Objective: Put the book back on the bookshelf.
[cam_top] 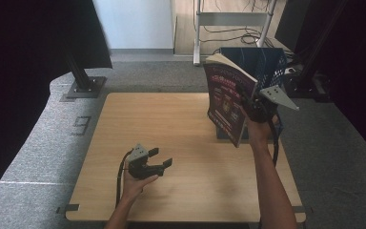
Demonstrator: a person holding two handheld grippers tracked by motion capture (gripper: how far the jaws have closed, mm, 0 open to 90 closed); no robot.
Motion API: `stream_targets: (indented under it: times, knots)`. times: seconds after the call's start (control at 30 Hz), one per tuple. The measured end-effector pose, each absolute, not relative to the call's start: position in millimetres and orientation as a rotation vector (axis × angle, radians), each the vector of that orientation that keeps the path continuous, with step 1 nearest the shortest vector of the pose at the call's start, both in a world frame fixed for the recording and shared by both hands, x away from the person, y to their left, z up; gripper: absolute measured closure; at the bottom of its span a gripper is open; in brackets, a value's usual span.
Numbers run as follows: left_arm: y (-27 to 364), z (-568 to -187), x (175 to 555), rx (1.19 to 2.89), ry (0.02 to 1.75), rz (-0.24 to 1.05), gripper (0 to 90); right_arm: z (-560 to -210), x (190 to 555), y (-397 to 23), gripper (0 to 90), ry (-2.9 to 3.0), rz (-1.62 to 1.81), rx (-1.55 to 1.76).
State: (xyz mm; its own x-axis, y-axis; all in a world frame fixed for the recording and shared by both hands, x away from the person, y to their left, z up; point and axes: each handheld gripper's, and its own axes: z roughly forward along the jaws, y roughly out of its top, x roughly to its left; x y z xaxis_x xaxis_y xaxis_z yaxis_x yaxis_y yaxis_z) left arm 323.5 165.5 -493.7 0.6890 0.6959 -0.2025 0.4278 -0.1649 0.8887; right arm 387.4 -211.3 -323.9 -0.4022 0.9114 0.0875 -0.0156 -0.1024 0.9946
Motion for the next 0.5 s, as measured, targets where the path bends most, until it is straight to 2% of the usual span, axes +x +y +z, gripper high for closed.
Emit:
stream_targets:
  times: [0.5]
  knots:
    - [166.3,-492.9,322.9,1.796,0.895,0.31,21.9,-325.1,398.3,-226.4,81.5,1.372,1.586,1.079]
